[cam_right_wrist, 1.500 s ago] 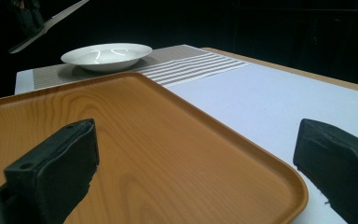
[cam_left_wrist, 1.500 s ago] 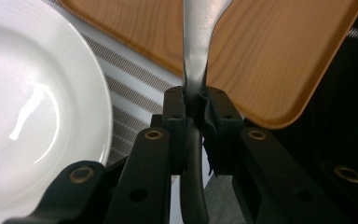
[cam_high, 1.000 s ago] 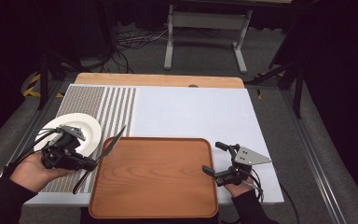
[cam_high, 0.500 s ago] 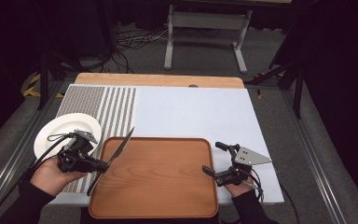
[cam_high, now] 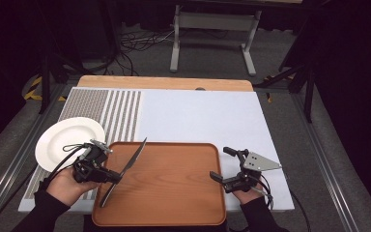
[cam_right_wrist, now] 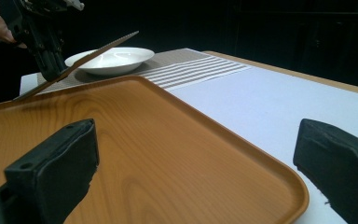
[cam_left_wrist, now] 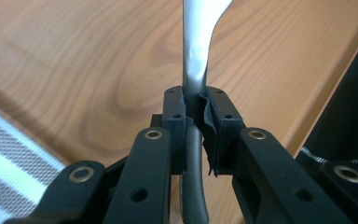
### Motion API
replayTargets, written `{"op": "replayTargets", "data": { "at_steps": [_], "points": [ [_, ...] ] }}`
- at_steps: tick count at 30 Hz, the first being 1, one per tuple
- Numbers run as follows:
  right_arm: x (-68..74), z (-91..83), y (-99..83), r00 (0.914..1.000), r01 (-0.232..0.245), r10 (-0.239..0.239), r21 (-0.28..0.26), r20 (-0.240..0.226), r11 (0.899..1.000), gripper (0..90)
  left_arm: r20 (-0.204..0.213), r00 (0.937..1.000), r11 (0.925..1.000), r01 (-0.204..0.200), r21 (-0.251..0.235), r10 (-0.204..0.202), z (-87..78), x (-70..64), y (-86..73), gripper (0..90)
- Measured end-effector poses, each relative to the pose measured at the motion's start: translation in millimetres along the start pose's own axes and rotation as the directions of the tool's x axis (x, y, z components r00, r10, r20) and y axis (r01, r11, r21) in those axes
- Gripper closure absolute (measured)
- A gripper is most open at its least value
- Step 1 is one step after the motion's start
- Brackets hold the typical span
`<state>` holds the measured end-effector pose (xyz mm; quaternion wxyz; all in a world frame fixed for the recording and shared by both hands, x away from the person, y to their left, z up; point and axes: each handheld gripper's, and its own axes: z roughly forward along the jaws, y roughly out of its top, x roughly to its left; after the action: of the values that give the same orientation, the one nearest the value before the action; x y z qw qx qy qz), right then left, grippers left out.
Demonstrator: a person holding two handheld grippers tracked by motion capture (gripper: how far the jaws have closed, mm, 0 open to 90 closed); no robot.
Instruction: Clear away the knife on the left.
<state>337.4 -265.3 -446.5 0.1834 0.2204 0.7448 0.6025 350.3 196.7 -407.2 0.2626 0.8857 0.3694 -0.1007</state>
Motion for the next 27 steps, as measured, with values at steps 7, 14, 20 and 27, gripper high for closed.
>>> {"op": "replayTargets", "data": {
  "at_steps": [7,14,20,27],
  "points": [
    [0.0,-0.1,-0.1,1.0,-0.001,0.001,-0.002,0.001,1.0,0.8,-0.012,0.9998,0.9992,0.015,0.037,-0.014,13.2,-0.1,1.1,80.3],
    [-0.3,-0.2,-0.1,1.0,-0.005,0.005,-0.002,0.002,1.0,0.8,0.007,0.9997,0.9979,0.025,0.06,-0.026,19.8,1.8,2.0,80.3],
    [-0.4,-0.3,-0.1,1.0,-0.005,0.005,-0.003,0.0,1.0,0.7,-0.006,0.9995,0.9956,0.03,0.089,-0.03,22.5,-0.1,2.9,80.3],
    [-0.7,-0.4,-0.2,1.0,-0.007,0.007,-0.005,-0.001,1.0,0.7,-0.02,0.9997,0.9936,0.015,0.112,-0.013,26.3,-2.7,3.7,80.2]
  ]
}}
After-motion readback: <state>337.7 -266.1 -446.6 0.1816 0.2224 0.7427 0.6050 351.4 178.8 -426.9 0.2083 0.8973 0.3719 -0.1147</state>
